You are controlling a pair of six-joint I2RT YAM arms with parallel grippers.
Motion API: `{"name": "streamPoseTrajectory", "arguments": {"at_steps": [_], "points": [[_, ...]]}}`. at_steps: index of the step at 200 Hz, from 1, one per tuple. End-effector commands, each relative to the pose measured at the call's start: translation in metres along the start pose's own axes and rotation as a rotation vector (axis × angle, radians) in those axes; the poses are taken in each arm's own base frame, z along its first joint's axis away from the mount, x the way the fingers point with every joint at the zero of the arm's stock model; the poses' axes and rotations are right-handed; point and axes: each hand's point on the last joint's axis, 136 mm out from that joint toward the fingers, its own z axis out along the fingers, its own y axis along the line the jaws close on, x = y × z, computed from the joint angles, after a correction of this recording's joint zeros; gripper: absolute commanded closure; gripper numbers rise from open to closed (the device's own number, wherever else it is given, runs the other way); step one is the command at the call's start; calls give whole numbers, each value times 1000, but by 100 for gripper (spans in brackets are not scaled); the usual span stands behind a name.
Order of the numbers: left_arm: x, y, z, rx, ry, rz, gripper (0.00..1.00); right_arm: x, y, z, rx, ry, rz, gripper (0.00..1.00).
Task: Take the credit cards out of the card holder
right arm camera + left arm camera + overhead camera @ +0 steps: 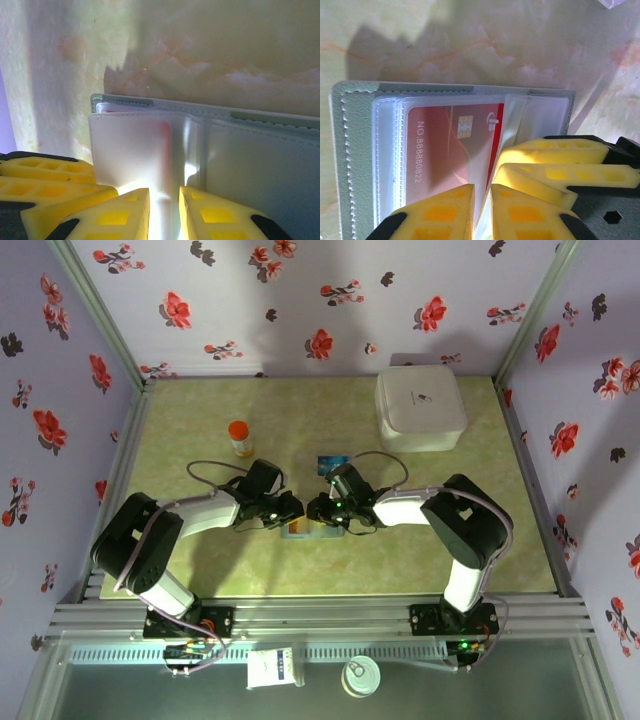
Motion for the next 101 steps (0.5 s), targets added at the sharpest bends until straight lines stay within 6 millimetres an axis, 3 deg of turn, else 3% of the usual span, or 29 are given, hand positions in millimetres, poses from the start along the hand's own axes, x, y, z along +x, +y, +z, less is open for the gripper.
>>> {"name": "streamPoseTrajectory", "arguments": {"at_steps": [1,39,101], "points": [[-2,-15,-6,40,-7,9,85,-2,6,-13,-6,-21,1,77],[-5,-23,-12,47,-12,15,85,-9,12,-37,31,-72,-44,76],[-6,-39,-7,50,0,25,85,-19,-4,-74,96,-130,-56,75]]}}
